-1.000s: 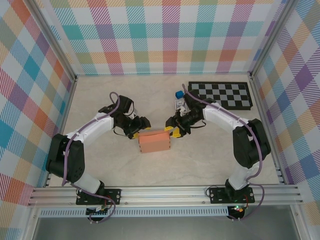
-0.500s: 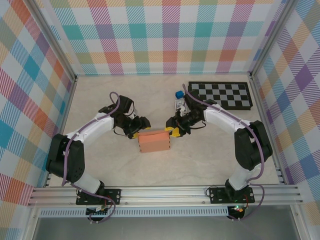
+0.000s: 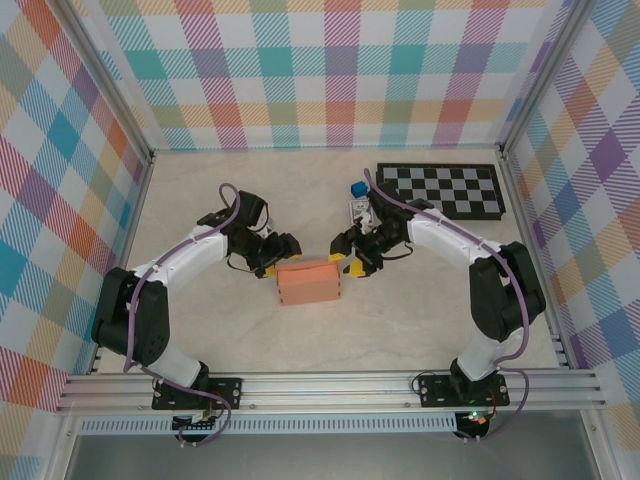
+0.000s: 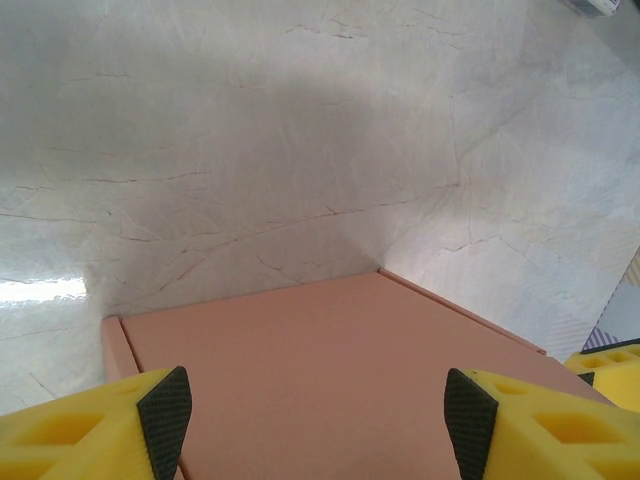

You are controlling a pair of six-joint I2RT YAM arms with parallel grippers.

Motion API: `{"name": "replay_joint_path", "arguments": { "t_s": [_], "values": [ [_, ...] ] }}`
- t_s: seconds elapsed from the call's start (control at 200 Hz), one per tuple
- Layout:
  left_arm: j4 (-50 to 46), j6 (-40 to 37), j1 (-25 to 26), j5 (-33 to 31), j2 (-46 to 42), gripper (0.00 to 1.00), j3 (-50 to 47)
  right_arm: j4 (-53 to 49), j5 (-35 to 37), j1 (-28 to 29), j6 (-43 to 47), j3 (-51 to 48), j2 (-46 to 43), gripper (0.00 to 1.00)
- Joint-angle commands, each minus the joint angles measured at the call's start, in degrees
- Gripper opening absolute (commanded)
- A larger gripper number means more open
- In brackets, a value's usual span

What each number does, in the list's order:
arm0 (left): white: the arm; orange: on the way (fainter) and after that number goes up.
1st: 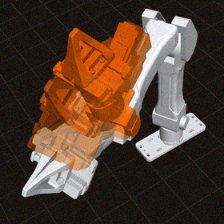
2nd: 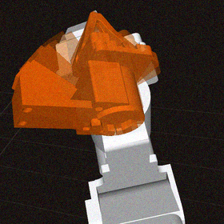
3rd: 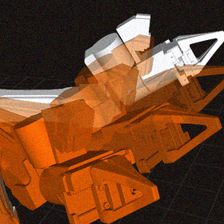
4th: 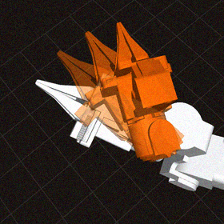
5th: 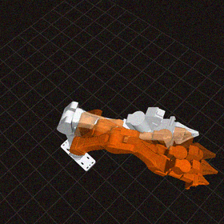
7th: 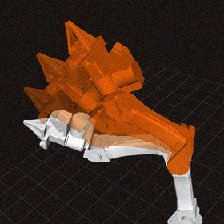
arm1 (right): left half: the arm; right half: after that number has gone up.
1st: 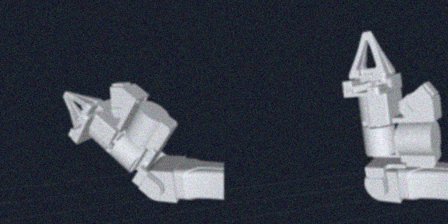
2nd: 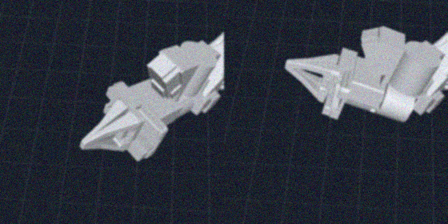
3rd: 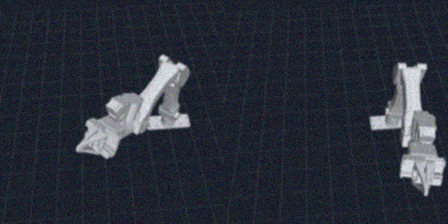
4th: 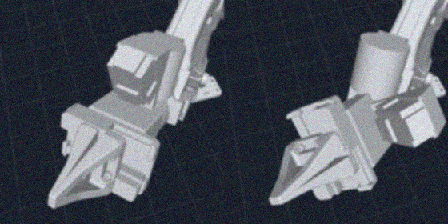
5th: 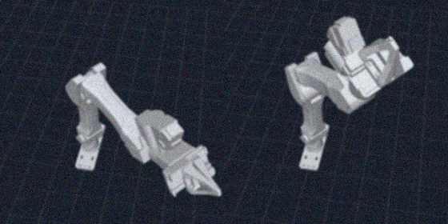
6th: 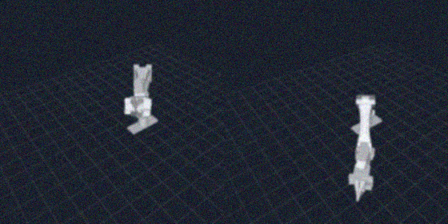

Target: Fold the paper box

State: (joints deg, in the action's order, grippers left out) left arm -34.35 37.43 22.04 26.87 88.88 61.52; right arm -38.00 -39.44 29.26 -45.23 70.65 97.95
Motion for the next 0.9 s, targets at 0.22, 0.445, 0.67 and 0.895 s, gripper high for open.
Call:
{"name": "replay_joint_path", "arguments": {
  "t_s": [0.22,0.445,0.67,0.895],
  "values": [
    [0.58,0.89,0.37,1.25,-0.55,0.69,0.1,2.73,2.06,0.88,-4.75,-2.89,-1.1,0.59],
    [2.37,2.95,0.72,2.3,-0.46,0.69,-0.43,4.47,1.43,1.46,-6.61,-3.74,-0.96,0.51],
    [4.67,5.46,1.15,2.08,-1.33,0.68,-1.12,6.79,2.15,2.78,-8.89,-4.65,-1.35,0.49],
    [7.8,8.45,1.51,1.21,-2.04,0.67,-3.4,8.99,3.16,3.23,-10.26,-7.1,-2.67,0.49]
  ]
}}
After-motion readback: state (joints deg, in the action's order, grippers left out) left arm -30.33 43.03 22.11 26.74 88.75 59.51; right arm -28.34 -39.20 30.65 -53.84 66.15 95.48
